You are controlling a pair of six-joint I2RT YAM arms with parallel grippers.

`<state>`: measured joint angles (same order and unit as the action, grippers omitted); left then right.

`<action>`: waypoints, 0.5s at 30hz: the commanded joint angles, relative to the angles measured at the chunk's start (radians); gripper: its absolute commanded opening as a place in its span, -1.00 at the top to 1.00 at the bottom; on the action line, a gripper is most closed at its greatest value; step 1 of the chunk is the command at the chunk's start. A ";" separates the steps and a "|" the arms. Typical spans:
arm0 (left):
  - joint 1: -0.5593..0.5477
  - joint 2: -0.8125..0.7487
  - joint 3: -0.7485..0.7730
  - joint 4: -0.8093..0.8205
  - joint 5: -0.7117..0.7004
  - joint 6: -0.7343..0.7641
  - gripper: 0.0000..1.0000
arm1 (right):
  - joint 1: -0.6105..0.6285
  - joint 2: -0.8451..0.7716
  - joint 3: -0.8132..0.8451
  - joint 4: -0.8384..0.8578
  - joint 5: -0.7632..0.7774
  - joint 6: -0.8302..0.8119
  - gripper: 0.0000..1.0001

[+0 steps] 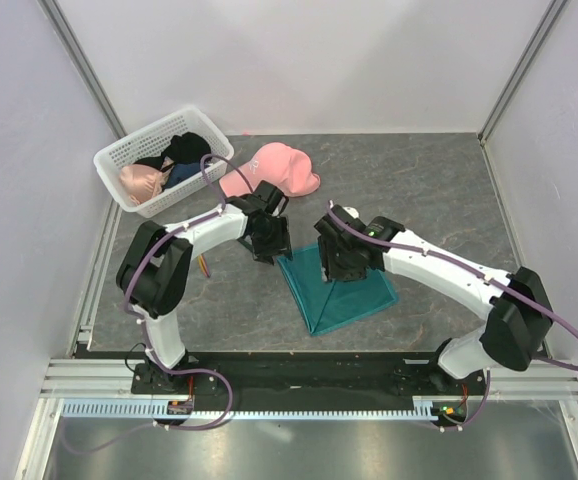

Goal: Fold the napkin into a case and place the utensils inside
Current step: Pick up the upper triangle-folded napkin from the center of the board.

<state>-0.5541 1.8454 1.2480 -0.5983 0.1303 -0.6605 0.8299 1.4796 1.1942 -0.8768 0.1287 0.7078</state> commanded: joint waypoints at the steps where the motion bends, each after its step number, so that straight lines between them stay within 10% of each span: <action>1: -0.015 0.029 0.042 -0.018 -0.076 -0.082 -0.18 | 0.052 0.033 0.039 0.024 -0.006 0.048 -0.15; 15: -0.033 0.083 0.073 -0.024 -0.101 -0.111 -0.03 | 0.236 0.211 0.114 0.124 -0.018 0.061 -0.37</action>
<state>-0.5800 1.9129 1.2984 -0.6209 0.0547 -0.7296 1.0504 1.6672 1.2545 -0.7956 0.1081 0.7563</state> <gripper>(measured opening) 0.515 0.668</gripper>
